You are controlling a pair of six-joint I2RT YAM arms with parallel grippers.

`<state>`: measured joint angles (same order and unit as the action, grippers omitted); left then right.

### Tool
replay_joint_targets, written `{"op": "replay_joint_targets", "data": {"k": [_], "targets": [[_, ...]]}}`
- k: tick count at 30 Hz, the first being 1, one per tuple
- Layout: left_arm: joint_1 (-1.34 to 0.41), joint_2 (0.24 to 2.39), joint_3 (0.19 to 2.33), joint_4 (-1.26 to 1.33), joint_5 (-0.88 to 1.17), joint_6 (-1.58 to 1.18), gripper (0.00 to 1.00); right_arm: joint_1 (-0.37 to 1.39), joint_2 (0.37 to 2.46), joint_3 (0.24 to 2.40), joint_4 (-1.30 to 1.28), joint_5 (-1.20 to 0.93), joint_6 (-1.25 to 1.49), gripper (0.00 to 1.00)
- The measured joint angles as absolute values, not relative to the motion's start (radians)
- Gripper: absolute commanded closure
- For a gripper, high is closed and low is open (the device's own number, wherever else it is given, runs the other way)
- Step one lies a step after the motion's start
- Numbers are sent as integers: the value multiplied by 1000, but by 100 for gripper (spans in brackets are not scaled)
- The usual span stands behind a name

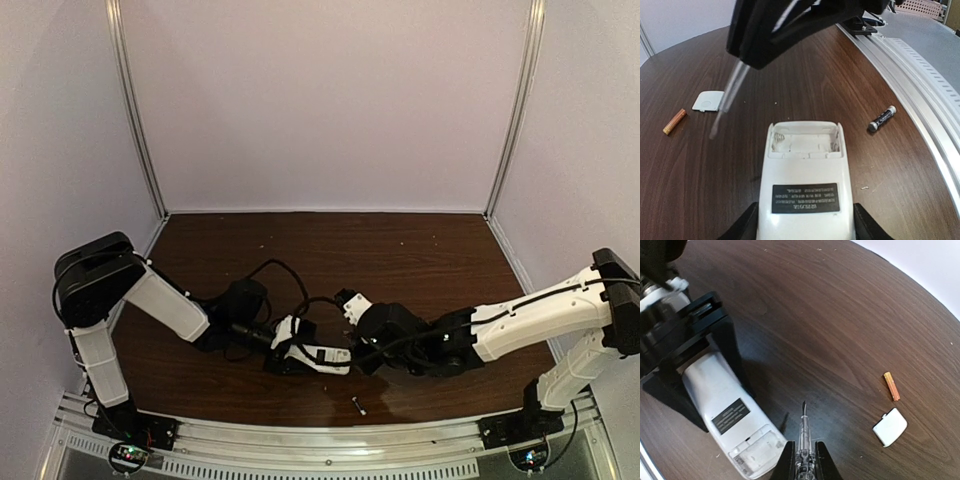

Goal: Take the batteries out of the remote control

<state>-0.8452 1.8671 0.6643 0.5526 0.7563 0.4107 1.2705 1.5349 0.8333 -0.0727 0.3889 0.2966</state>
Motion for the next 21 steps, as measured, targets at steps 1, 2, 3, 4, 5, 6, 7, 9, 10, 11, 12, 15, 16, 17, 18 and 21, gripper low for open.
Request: {"op": "replay_joint_targets", "data": {"k": [1, 2, 3, 4, 5, 6, 7, 9, 10, 11, 12, 15, 16, 17, 18, 21], "targets": [[-845, 1860, 661, 559, 756, 408, 100, 1262, 1527, 833, -75, 401, 308, 100], [-845, 1855, 658, 564, 757, 405, 100, 1249, 1519, 833, -77, 409, 322, 100], [-846, 1850, 656, 571, 757, 402, 100, 1226, 1510, 833, -80, 413, 336, 100], [-845, 1847, 653, 576, 757, 398, 100, 1199, 1503, 833, -80, 417, 349, 100], [-845, 1842, 651, 582, 758, 395, 100, 1158, 1497, 833, -79, 416, 366, 100], [-845, 1840, 649, 585, 759, 393, 100, 1115, 1494, 833, -78, 416, 376, 100], [-845, 1838, 648, 587, 759, 390, 100, 1067, 1493, 833, -76, 414, 392, 100], [-845, 1838, 645, 594, 758, 387, 100, 989, 1493, 833, -71, 405, 411, 100], [-845, 1836, 643, 597, 755, 386, 100, 953, 1493, 833, -68, 403, 419, 100], [-845, 1835, 641, 598, 754, 385, 100, 921, 1493, 833, -65, 398, 426, 100], [-845, 1832, 637, 602, 754, 383, 100, 892, 1493, 833, -63, 391, 432, 100], [-843, 1827, 628, 607, 752, 378, 100, 821, 1507, 843, -60, 364, 448, 100], [-843, 1826, 626, 609, 751, 376, 100, 803, 1518, 850, -58, 356, 452, 100], [-842, 1826, 626, 610, 750, 374, 100, 781, 1535, 863, -58, 342, 454, 100], [-841, 1826, 625, 612, 748, 372, 100, 761, 1553, 876, -57, 329, 456, 100], [-836, 1824, 624, 623, 743, 369, 100, 703, 1610, 911, -55, 290, 463, 100]]}}
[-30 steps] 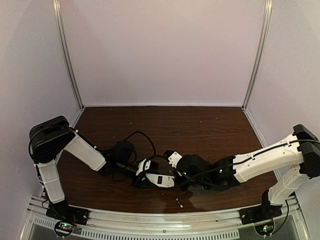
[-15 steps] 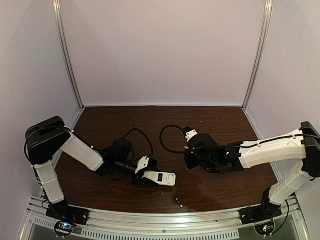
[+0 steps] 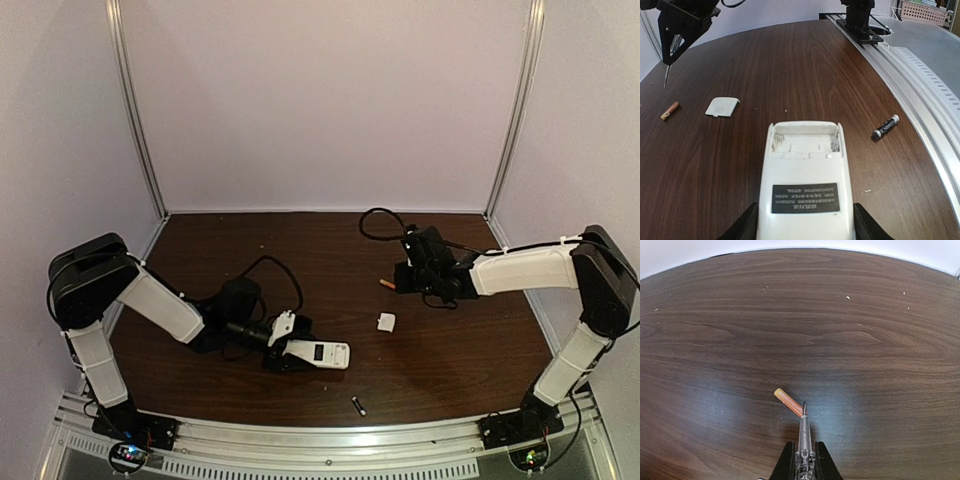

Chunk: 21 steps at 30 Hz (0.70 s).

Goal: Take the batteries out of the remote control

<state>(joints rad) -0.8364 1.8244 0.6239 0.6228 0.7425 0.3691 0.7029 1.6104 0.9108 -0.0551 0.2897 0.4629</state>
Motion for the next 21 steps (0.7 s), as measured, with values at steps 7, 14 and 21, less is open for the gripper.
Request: {"op": "replay_joint_targets", "data": {"k": [7, 14, 21], "targets": [[-832, 1824, 617, 632, 736, 364, 100, 574, 1768, 979, -36, 188, 470, 100], [-831, 1824, 615, 635, 735, 364, 100, 518, 1815, 1013, 2, 109, 458, 100], [-826, 1824, 615, 636, 734, 363, 100, 509, 1839, 1015, 40, 63, 451, 100]]}}
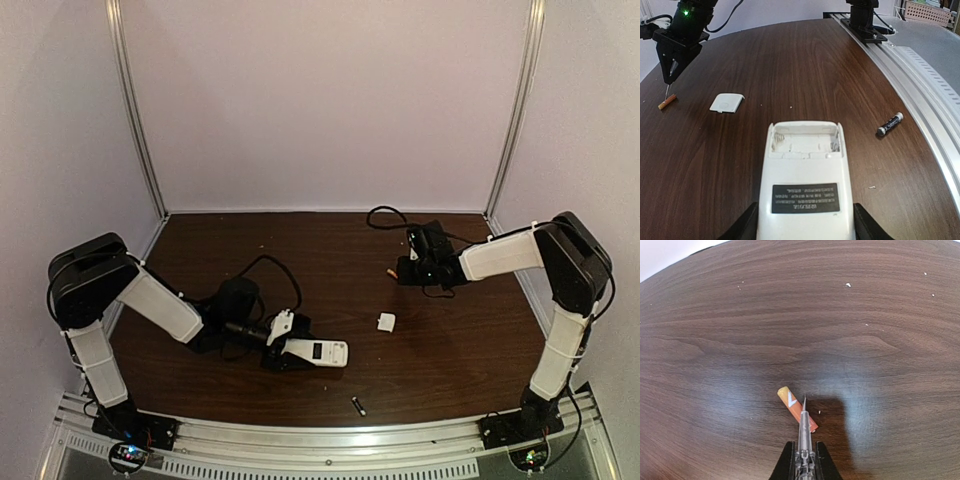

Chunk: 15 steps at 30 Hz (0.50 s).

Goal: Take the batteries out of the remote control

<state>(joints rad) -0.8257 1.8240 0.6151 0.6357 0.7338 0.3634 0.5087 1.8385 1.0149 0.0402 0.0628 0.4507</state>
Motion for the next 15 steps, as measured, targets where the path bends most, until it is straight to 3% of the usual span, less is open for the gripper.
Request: {"op": "replay_joint_targets", "data": {"k": [15], "targets": [[-825, 1824, 615, 691, 572, 260, 100, 509, 1807, 1015, 21, 60, 422, 100]]}}
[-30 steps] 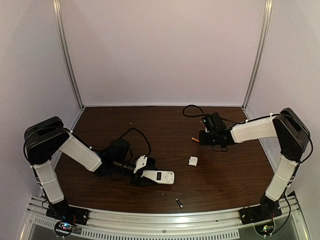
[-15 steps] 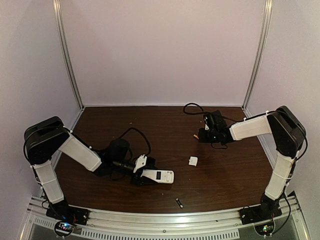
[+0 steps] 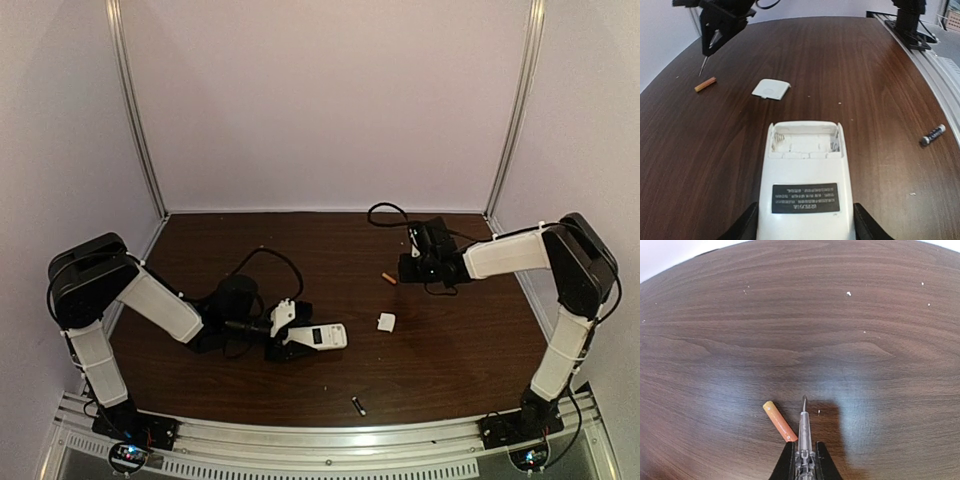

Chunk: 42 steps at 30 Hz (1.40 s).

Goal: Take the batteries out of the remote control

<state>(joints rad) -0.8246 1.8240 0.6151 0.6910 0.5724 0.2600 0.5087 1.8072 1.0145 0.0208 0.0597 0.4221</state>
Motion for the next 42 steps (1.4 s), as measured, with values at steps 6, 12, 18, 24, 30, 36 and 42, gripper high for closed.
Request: {"op": "replay_joint_targets", "data": {"k": [6, 12, 18, 24, 30, 36, 42], "targets": [[-824, 1821, 593, 765, 378, 67, 100, 510, 1694, 978, 26, 71, 413, 100], [-825, 1763, 518, 770, 107, -178, 100, 554, 1577, 889, 75, 80, 415, 100], [-826, 1665, 478, 711, -158, -378, 100, 645, 1446, 758, 128, 109, 434, 100], [-848, 1617, 437, 632, -344, -501, 100, 761, 1354, 713, 145, 166, 453, 100], [-897, 1588, 432, 563, -467, -567, 100, 871, 1286, 680, 145, 227, 475, 100], [-927, 1587, 424, 547, -537, -610, 90, 947, 1265, 673, 130, 289, 499, 100], [-942, 1589, 383, 543, -582, -657, 73, 1007, 1277, 674, 128, 331, 513, 100]]}}
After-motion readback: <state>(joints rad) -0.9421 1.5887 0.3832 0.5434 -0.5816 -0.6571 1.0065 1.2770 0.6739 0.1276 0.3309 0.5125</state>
